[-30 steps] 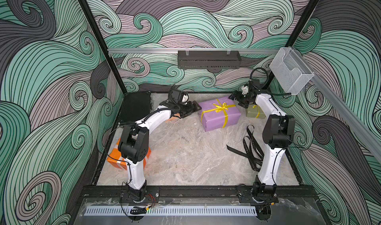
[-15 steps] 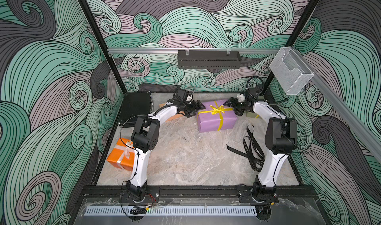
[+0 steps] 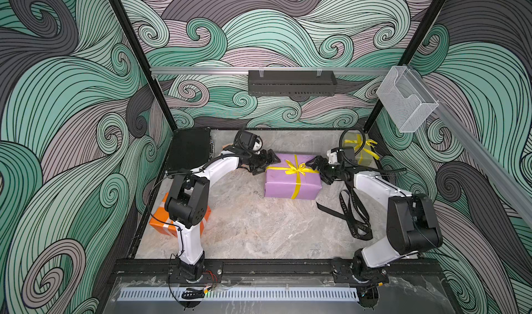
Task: Untie the ribbon bows on the gift boxes
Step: Move the gift box to the center of the board.
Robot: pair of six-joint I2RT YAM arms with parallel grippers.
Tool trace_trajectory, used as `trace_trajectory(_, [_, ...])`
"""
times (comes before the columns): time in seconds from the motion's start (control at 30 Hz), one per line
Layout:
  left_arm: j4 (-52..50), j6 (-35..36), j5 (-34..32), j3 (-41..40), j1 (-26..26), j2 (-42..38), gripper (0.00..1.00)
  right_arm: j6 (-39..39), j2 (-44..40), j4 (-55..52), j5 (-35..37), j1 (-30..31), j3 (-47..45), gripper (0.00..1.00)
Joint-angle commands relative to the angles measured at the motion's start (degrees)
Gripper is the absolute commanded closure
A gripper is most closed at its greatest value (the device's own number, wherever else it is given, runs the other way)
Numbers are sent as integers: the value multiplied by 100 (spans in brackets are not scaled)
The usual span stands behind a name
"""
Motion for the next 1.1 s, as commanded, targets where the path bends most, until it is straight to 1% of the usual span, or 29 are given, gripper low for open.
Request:
trace_trajectory(0.0, [57, -66, -45, -416, -32, -559, 9, 410, -323, 333, 137, 343, -321, 12])
trace_trajectory(0.1, [-119, 47, -268, -748, -11, -839, 9, 259, -645, 130, 434, 580, -552, 12])
trace_trajectory(0.27, [95, 19, -424, -1250, 70, -1068, 8, 236, -993, 135, 631, 809, -1000, 12])
trace_trajectory(0.33, [116, 86, -470, -1350, 109, -1090, 7, 111, -1080, -59, 758, 977, -1028, 12])
trace_trajectory(0.43, [58, 173, -715, -1396, 133, -1270, 6, -127, -1312, -328, 1056, 1211, -1079, 12])
trace_trajectory(0.53, [145, 111, -988, -1552, 128, -1531, 5, -330, -1491, -570, 1269, 1237, -1107, 12])
trace_trajectory(0.6, [201, 34, -1109, -1650, 135, -1660, 4, -539, -1566, -849, 1544, 1232, -1004, 10])
trace_trajectory(0.7, [107, 24, -1359, -1664, 143, -1812, 2, -823, -1613, -1333, 1796, 1115, -722, 9])
trace_trajectory(0.9, [45, 13, -1636, -1759, 196, -2146, 2, -923, -1847, -1797, 1745, 482, -369, 7])
trace_trajectory(0.97, [-25, 80, -1827, -1756, 194, -2308, 2, -901, -2036, -1864, 1699, 268, -262, 8])
trace_trajectory(1.0, [-45, 134, -1909, -1761, 196, -2525, 2, -908, -2192, -1892, 1700, 202, -203, 9])
trace_trajectory(1.07, [-41, 207, -2022, -1783, 196, -2767, 4, -981, -2515, -1842, 1672, 190, -114, 12])
